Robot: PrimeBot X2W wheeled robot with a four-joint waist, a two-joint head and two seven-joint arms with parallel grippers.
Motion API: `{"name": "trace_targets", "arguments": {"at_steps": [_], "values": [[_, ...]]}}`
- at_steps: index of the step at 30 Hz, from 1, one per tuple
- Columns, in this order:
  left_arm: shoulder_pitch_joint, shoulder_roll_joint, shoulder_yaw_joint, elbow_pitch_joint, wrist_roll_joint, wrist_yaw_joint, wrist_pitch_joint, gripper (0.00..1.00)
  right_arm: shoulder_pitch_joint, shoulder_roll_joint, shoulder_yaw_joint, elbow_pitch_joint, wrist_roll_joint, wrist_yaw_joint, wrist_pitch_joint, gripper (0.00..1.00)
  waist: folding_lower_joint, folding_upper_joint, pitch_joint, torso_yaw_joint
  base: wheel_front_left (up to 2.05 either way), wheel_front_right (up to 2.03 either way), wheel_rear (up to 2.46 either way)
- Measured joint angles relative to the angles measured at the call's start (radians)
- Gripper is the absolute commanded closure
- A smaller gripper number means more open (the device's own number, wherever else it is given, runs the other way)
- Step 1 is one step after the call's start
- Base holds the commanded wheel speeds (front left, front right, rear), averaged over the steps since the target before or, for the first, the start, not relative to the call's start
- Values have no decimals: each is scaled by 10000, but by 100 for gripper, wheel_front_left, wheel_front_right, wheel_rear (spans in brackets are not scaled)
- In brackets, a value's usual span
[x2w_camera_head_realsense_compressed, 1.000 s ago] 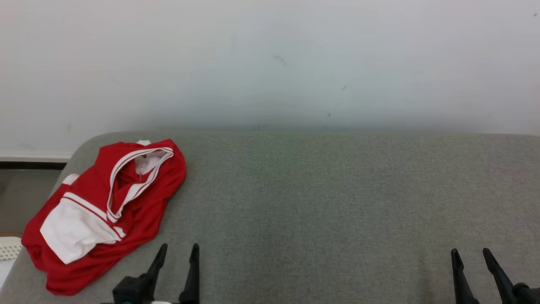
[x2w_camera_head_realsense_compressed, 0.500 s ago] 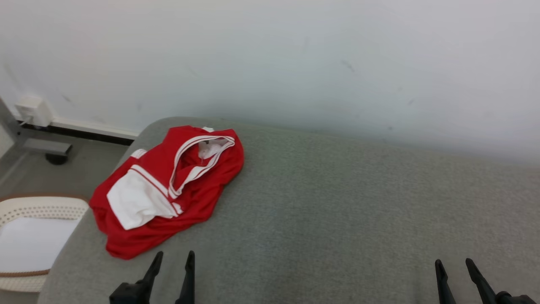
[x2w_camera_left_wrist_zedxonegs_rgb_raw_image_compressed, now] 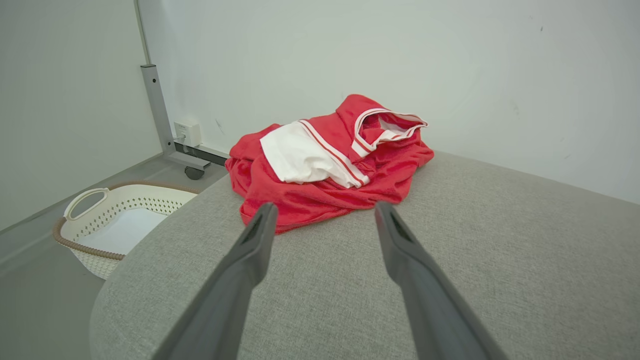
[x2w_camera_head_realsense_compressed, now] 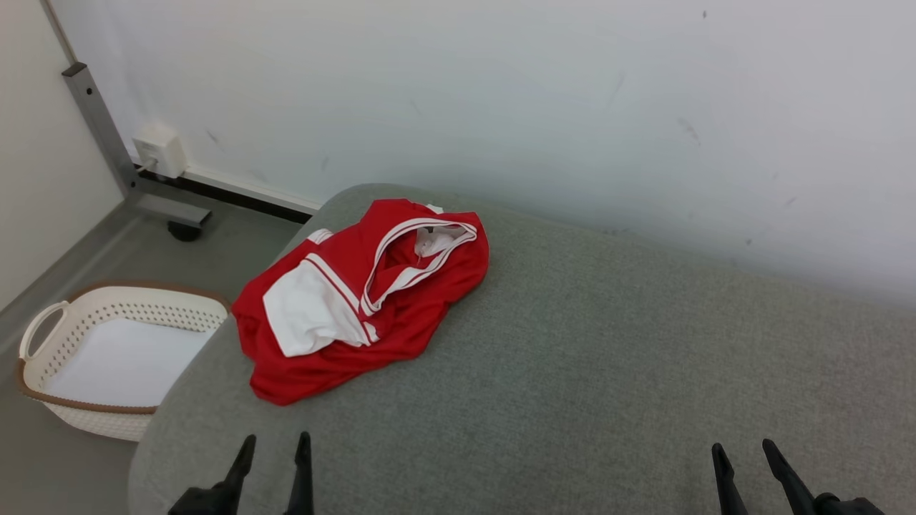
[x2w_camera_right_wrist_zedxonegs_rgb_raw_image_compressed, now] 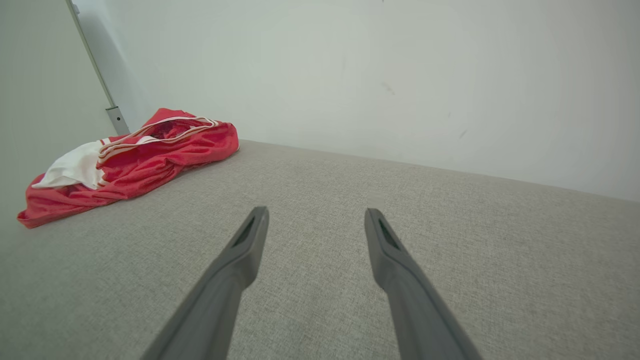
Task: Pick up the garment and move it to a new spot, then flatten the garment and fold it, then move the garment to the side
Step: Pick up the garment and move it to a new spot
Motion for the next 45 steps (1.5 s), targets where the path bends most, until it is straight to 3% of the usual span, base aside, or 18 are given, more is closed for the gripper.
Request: {"name": "trace_targets", "arguments": {"at_steps": [7,15,21,29,36,41,42,43,45], "values": [[-1289,33,-35,104,-111,-380,0,0,-364,-399,142,-107,-4,0,0,0,0,0,615,-256,0,0,0],[-4912,623,-215,1166,-236,-769,255,0,-1237,-1273,190,-495,-21,0,0,0,1,0,2155,-754,0,0,0],[-7518,1122,-151,2476,-169,-746,637,0,-1613,-2004,54,-926,-19,0,0,0,2,0,3594,-1184,0,0,0],[-9715,1559,-351,4991,295,-226,1534,0,-1777,-2679,-190,-1768,10,12,-23,0,2,0,5209,-1759,0,0,0],[-10625,2077,-713,6700,1137,955,1766,0,-1858,-2940,-272,-2403,84,17,-84,0,2,-1,5912,-2209,0,0,0],[-10904,2224,-729,7632,1198,1402,1929,0,-1817,-2999,-345,-2644,88,15,-48,0,2,0,6060,-2348,0,0,0],[-10964,2249,-673,7768,1158,1438,1925,53,-1803,-3003,-357,-2671,88,15,-27,0,2,0,6058,-2356,0,0,0],[-11004,2270,-637,7912,1127,1438,1923,96,-1794,-2997,-364,-2681,88,15,2,0,2,0,6043,-2361,0,0,0],[-11033,2305,-575,8117,1030,1436,1778,100,-1755,-2986,-349,-2681,86,15,44,0,1,0,6001,-2367,0,0,0]]}}
